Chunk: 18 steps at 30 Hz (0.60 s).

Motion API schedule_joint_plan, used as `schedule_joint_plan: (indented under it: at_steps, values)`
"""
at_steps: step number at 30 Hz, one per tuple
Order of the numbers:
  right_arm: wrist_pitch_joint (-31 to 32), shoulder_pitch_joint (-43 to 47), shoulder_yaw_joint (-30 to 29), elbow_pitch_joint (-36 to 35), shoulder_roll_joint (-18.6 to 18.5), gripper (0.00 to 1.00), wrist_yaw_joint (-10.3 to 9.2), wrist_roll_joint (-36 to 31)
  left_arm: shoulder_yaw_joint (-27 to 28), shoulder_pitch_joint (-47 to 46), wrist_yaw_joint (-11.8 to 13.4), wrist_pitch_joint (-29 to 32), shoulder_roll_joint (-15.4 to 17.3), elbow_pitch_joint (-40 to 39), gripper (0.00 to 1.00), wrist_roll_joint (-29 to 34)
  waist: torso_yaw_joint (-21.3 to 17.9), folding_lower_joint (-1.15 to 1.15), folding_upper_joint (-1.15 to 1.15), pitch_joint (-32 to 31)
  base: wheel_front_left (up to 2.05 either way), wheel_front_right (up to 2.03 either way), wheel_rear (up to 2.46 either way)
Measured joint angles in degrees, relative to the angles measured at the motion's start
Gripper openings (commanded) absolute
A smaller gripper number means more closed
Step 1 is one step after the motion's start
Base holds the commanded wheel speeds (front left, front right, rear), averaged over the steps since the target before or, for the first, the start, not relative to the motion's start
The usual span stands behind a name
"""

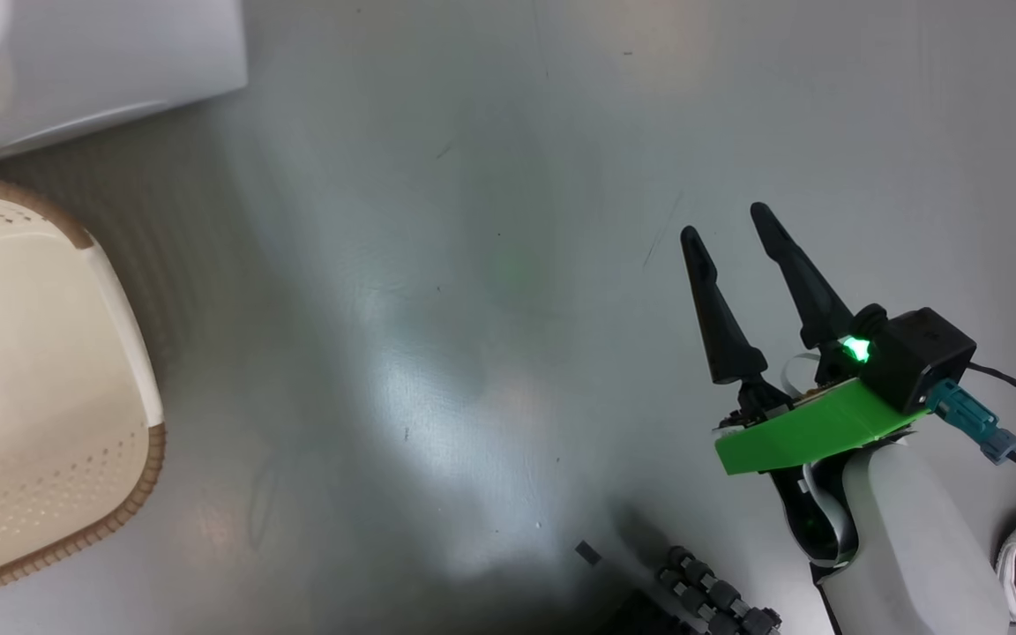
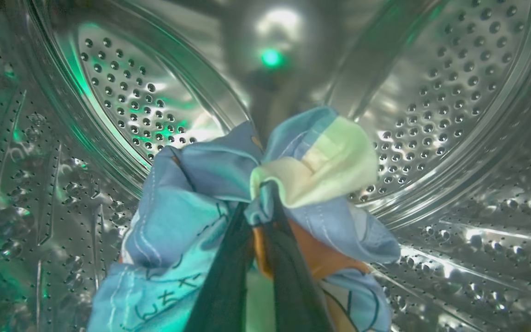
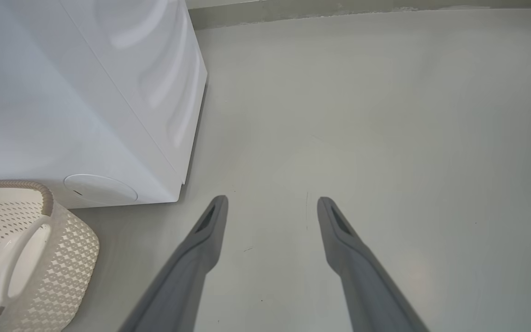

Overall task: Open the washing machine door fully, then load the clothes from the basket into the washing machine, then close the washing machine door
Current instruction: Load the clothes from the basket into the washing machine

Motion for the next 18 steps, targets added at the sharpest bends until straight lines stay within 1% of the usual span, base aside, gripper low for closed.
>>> schedule_joint_plan:
  at_steps: [6,15,16,17,18]
  values:
    - [0.0,-0.02,0.15,0.01,0.0,1.0,0.0,0.08,-1.71,-1.21,0.27,-0.01,0.44,3.88,0.0,1.22,-0.18,0.0,0.0,0.46,0.0,0.0,0.0]
    - [0.0,-0.16,0.19,0.04,0.0,1.0,0.0,0.33,-3.05,-2.58,0.27,-0.44,0.59,6.67,0.0,2.19,-0.37,0.0,0.0,0.57,0.0,0.0,0.0]
    - [0.0,-0.16,0.18,0.04,0.0,1.0,0.0,0.34,-3.16,-2.59,0.62,-0.44,0.64,6.76,0.38,2.2,-0.36,0.0,0.0,0.57,0.0,0.0,0.0]
    - [0.0,-0.16,0.16,0.04,0.0,1.0,0.0,0.33,-3.0,-2.6,1.03,-0.46,0.64,6.88,0.89,2.13,-0.35,0.0,0.0,0.58,0.0,0.0,0.0]
    - [0.0,-0.17,0.14,0.04,0.0,1.0,0.0,0.33,-3.0,-2.64,1.03,-0.49,0.65,7.12,1.0,2.11,-0.32,0.0,0.0,0.55,0.0,0.0,0.0]
